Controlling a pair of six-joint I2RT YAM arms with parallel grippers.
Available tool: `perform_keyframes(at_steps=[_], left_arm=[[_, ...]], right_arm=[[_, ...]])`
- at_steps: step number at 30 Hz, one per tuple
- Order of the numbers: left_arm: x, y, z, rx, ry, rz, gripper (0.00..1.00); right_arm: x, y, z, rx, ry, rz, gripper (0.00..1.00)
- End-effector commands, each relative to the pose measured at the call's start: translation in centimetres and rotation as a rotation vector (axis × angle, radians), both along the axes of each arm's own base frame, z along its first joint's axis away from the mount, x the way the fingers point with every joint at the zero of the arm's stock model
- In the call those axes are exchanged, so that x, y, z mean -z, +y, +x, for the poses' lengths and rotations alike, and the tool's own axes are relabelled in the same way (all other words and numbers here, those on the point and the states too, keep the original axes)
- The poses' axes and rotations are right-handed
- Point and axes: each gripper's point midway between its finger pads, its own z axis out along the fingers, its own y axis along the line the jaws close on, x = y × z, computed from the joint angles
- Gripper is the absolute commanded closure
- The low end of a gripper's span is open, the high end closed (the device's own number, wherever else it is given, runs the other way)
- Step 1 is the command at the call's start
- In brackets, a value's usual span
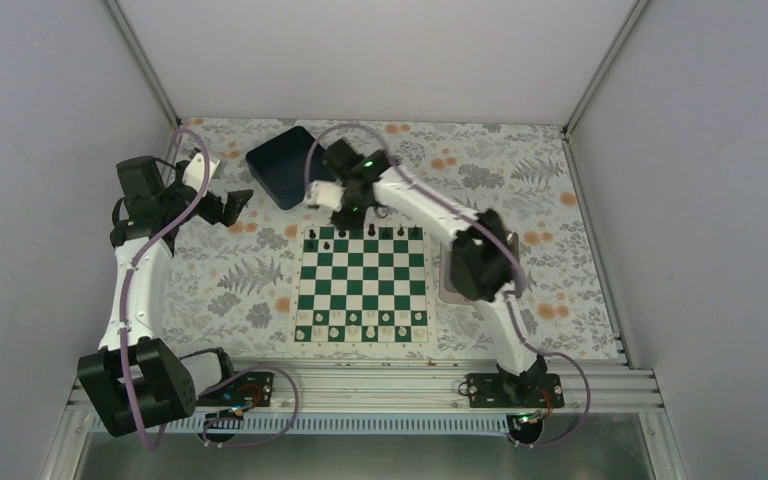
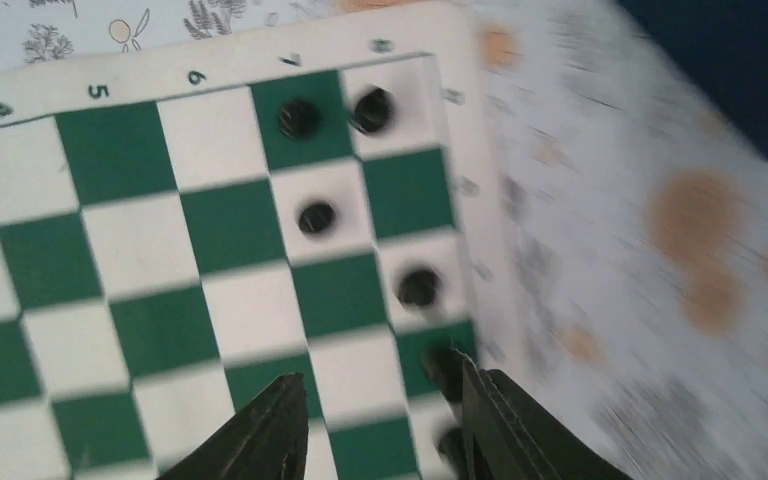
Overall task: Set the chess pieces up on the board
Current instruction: Place the chess piece on the chessboard, then pick up the chess piece from the storage box.
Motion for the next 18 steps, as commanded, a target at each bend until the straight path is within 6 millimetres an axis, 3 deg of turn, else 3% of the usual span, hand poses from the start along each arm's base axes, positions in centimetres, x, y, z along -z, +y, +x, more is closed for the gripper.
perform_keyframes(at_steps=[1,3,5,9,13,18], left_arm=[[-0.7,0.0,-0.2,0.013,-0.024,0.001,0.0],[-0.8,0.0,-0.2,0.012,-0.029,0.002,0.0],[-0.9,-0.1,-0.2,0.012,-0.029,-0.001,0.0],[-0.7,-0.1,-0.2,0.015,-0.023,-0.004,0.0],[-0.4,-0.1,0.0,0.022,-0.01,-0.011,0.0],[-0.5,-0.2,-0.1,0.026,-0.007,-0.017,0.0]], right_arm=[[-10.4,-7.9,3.3,0.165,-0.161,0.098,0.58],[-11.3,-12.8,3.4,0.233,-0.153,0.095,0.56],[-10.8,-18.0,2.6,0.301,-0.122,0.069,0.54],[-9.1,-25.9,0.8,0.444,-0.117,0.064,0.53],[-6.0,-30.9,-0.5,0.567,-0.088,0.042,0.53],[-1.6,-34.8,-2.3,0.664,-0.019,-0.014,0.54]])
